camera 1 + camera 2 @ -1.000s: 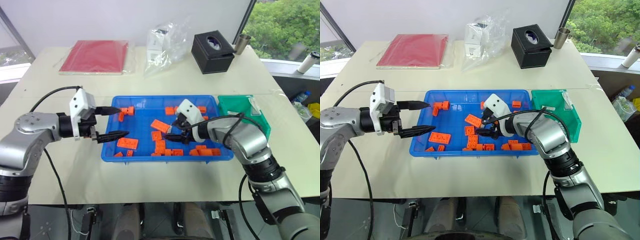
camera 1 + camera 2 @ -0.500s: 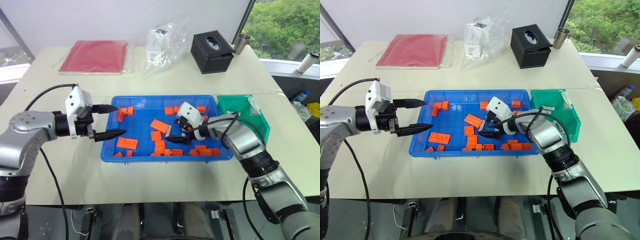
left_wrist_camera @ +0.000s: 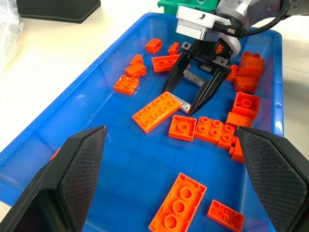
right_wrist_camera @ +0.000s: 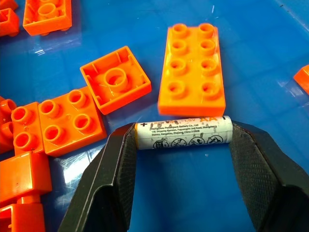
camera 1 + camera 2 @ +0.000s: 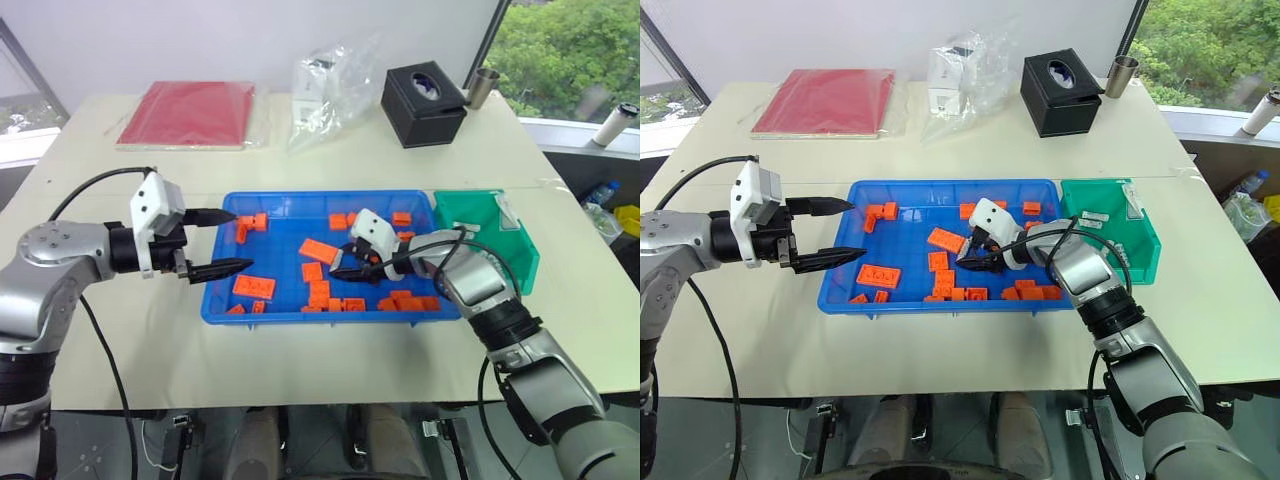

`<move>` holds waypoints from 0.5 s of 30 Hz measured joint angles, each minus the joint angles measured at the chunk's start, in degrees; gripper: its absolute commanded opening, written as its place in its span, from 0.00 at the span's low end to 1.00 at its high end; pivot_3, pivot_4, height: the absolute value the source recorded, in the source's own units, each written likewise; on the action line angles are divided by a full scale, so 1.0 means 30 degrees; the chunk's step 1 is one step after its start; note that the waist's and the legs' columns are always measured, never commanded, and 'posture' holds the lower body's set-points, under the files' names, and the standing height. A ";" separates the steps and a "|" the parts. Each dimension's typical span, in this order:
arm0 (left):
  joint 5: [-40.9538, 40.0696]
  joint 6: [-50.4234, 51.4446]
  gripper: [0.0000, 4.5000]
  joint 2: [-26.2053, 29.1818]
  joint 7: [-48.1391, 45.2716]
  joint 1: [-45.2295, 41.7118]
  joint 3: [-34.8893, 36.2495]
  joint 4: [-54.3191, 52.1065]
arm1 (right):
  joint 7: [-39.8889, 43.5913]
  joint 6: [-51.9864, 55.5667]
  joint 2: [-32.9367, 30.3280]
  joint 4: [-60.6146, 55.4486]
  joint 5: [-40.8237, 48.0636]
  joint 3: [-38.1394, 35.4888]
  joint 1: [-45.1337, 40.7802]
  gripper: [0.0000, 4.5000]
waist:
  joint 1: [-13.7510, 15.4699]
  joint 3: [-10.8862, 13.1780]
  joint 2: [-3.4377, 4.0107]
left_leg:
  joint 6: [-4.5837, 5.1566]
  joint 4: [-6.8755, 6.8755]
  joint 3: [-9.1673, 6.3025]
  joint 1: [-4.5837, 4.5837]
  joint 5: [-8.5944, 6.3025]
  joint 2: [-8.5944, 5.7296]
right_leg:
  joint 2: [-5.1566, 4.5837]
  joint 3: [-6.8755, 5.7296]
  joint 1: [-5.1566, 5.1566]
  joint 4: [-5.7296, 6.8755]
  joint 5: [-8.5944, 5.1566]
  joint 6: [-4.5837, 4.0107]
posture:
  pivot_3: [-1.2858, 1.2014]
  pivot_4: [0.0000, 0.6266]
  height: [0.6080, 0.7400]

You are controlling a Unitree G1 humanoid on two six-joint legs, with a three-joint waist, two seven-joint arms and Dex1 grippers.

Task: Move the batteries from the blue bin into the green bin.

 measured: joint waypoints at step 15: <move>0.0306 -0.0380 1.00 -0.0459 -0.0574 -0.0797 -0.0873 0.0802 | -0.2678 0.6213 -0.6670 -0.6130 0.2191 -0.9434 0.3078 0.49 | 0.0248 0.0001 0.0000 | 0.0001 -0.0007 0.0009 -0.0001 -0.0001 -0.0011 | -0.0013 0.0000 -0.0002 -0.0017 -0.0003 -0.0003 | 0.52 0.24 0.97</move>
